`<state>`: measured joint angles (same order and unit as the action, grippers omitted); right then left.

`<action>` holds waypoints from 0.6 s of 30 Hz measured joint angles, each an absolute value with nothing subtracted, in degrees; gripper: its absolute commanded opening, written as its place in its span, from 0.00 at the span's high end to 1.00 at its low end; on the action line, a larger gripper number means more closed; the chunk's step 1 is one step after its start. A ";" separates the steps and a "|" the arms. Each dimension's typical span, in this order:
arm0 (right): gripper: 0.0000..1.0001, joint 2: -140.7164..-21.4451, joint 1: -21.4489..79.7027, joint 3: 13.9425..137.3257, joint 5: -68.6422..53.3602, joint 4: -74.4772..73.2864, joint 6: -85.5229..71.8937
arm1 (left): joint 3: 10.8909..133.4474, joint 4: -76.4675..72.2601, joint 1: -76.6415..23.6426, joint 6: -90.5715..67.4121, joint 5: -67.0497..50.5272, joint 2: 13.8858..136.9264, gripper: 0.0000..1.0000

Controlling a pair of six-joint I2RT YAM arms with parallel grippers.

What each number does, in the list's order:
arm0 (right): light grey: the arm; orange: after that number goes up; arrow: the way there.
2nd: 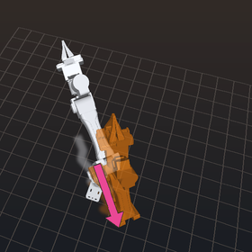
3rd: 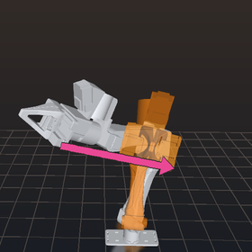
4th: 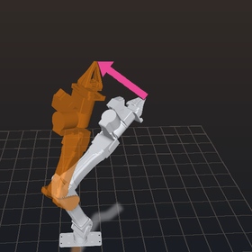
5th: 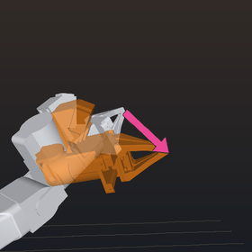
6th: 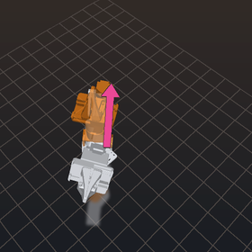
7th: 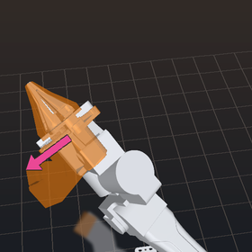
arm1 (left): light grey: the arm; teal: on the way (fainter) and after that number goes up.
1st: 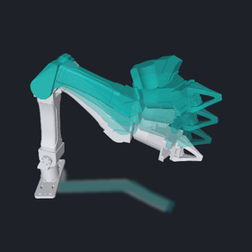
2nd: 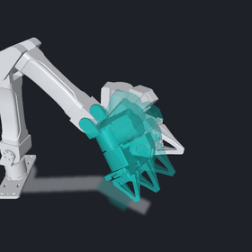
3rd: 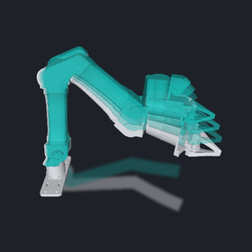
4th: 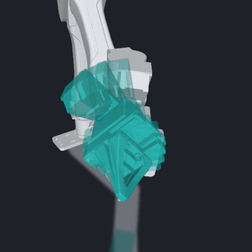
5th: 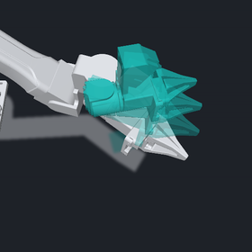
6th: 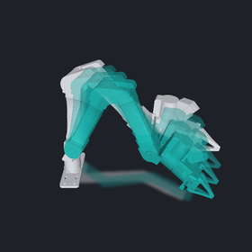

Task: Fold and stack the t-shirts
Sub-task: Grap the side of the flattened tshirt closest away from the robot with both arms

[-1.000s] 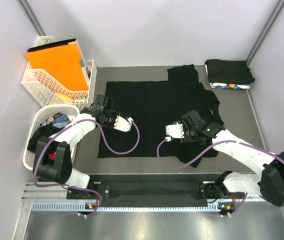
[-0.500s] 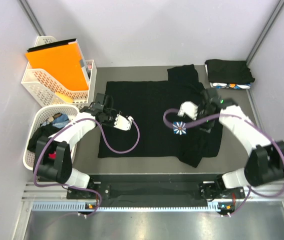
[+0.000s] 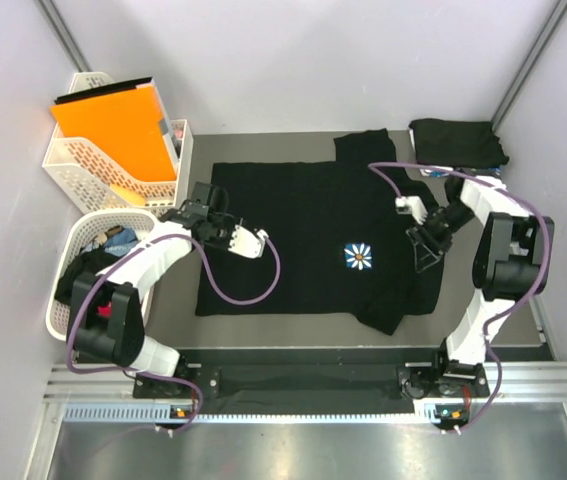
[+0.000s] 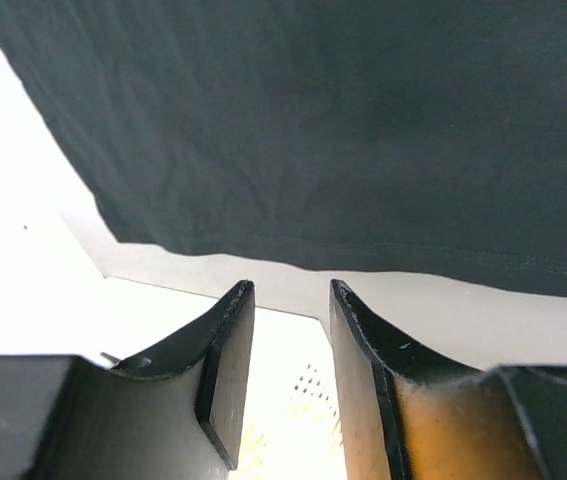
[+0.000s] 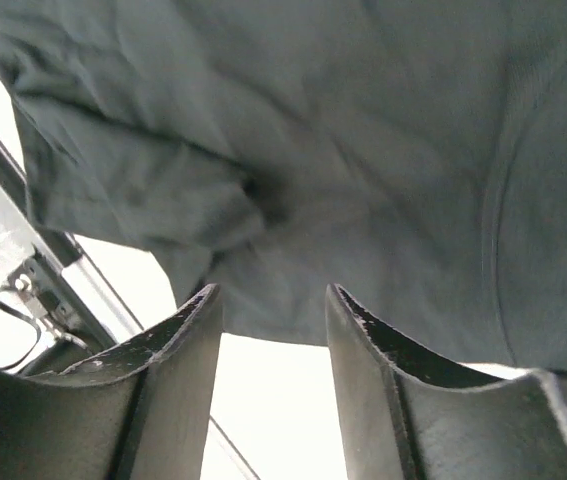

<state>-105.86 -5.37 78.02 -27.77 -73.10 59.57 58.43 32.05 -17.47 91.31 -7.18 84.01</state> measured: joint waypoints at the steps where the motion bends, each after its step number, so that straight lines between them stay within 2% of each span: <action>1: 0.55 -106.65 -6.42 78.02 -28.01 -73.38 60.27 | 58.63 32.08 -17.47 91.33 -7.09 84.01 0.59; 5: 0.58 -108.97 -9.54 76.86 -28.49 -74.63 63.00 | 58.94 32.23 -17.74 91.42 -6.57 84.03 0.58; 18: 0.57 -113.36 -8.93 73.52 -30.41 -76.07 67.81 | 60.99 33.28 -18.92 91.42 -5.69 85.86 0.58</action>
<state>-113.36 -8.93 73.52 -30.41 -76.07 67.81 60.99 33.28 -18.92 91.42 -5.69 85.86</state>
